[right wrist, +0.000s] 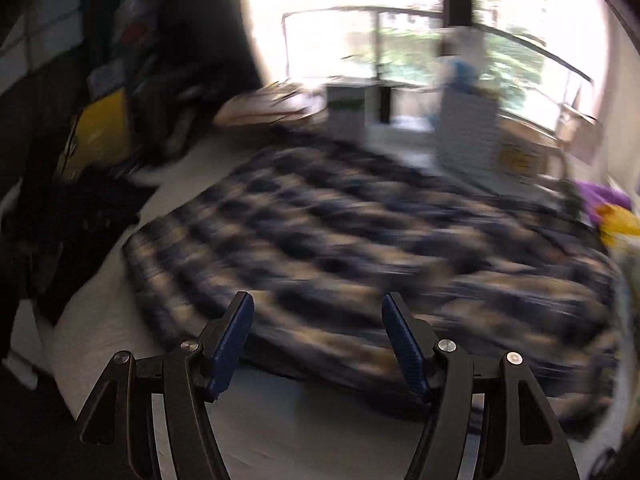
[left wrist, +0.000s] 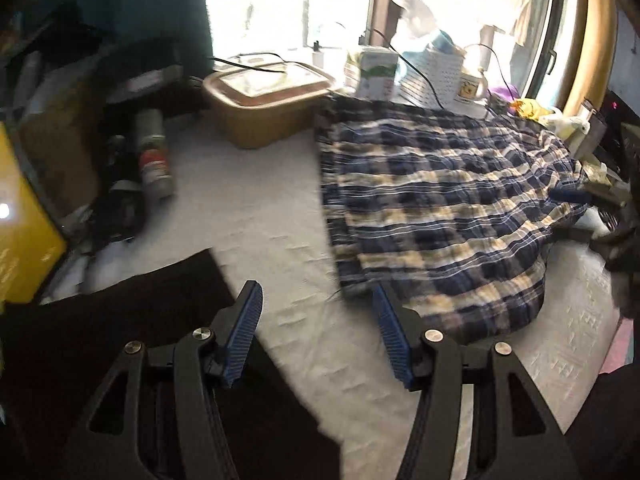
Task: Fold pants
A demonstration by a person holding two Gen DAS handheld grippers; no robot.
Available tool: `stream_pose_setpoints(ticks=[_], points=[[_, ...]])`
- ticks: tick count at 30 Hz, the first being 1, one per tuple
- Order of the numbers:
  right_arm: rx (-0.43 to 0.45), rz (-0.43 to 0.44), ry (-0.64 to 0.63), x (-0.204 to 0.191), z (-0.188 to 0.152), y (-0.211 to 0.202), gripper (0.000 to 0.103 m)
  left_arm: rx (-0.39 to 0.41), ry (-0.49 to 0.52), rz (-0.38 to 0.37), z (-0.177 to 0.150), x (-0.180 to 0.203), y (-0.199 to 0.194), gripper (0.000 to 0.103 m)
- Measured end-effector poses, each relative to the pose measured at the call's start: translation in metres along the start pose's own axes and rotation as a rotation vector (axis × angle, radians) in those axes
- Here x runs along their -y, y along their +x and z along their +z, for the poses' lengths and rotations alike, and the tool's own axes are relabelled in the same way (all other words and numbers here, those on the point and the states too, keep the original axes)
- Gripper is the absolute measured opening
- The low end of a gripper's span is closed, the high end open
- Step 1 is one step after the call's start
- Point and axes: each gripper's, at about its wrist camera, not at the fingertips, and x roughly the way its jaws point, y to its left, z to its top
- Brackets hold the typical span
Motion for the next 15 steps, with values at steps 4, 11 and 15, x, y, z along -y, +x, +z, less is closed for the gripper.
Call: stream_pose_setpoints(ticks=[4, 11, 15], points=[[-0.02, 0.106, -0.106, -0.062, 0.015, 0.028, 0.069, 0.033, -0.04, 0.027, -0.015, -0.017, -0.023, 0.057], [-0.066, 0.192, -0.278, -0.144, 0.028, 0.071, 0.067, 0.028, -0.102, 0.048, -0.042, -0.041, -0.039, 0.057], [-0.086, 0.159, -0.292, -0.149, 0.03, 0.081, 0.007, 0.025, -0.11, 0.014, -0.047, -0.037, -0.038, 0.057]])
